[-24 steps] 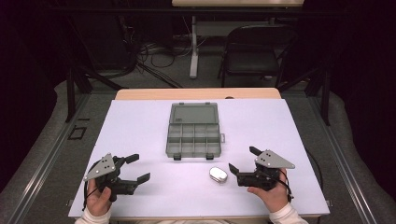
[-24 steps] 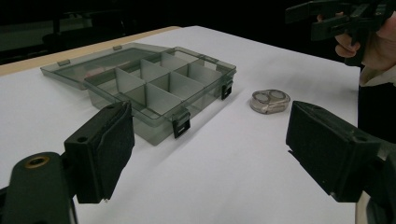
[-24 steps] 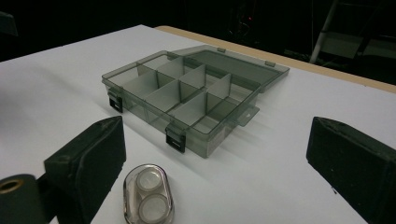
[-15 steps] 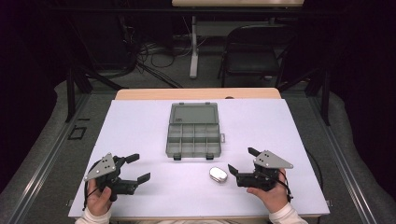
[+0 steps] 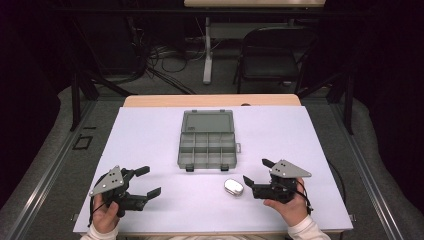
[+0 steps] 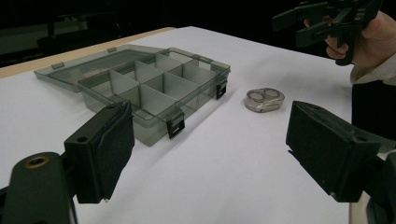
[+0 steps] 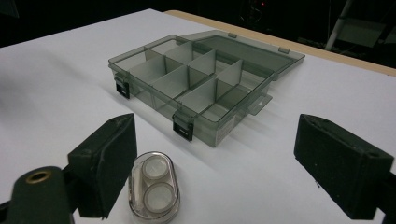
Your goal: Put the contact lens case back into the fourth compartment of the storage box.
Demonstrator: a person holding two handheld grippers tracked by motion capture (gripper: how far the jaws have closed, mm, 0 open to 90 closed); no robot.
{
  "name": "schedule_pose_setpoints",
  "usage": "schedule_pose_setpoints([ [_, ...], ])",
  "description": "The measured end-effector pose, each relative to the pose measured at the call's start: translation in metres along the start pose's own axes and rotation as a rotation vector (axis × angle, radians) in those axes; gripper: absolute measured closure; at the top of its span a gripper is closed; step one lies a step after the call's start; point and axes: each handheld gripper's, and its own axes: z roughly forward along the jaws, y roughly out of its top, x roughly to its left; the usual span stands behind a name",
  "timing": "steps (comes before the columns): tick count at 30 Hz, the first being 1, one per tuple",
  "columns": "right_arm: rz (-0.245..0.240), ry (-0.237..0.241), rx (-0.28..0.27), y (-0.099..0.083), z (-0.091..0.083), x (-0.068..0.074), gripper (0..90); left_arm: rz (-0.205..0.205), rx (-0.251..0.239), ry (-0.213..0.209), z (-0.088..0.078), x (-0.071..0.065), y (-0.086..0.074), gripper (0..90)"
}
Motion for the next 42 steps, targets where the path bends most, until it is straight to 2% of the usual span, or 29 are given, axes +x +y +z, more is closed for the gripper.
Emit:
schedule_pose_setpoints([
  [5, -0.007, 0.004, 0.013, 0.001, 0.002, 0.001, 14.3, 0.002, -0.005, -0.004, -0.002, -0.002, 0.0, 16.0],
  [10, -0.014, 0.01, 0.051, 0.001, 0.004, 0.001, 14.3, 0.003, -0.004, -0.004, -0.001, -0.002, 0.0, 15.9],
  [23, -0.03, 0.075, 0.128, 0.01, 0.01, 0.003, 14.4, 0.004, -0.002, 0.007, -0.002, -0.003, -0.001, 16.0],
  [34, -0.071, 0.098, 0.199, 0.023, 0.018, 0.005, 15.2, 0.004, 0.003, 0.013, -0.003, -0.004, -0.001, 16.0],
  [42, -0.078, 0.132, 0.242, 0.029, 0.027, 0.006, 15.7, 0.006, 0.003, 0.015, -0.004, -0.004, -0.001, 16.0],
])
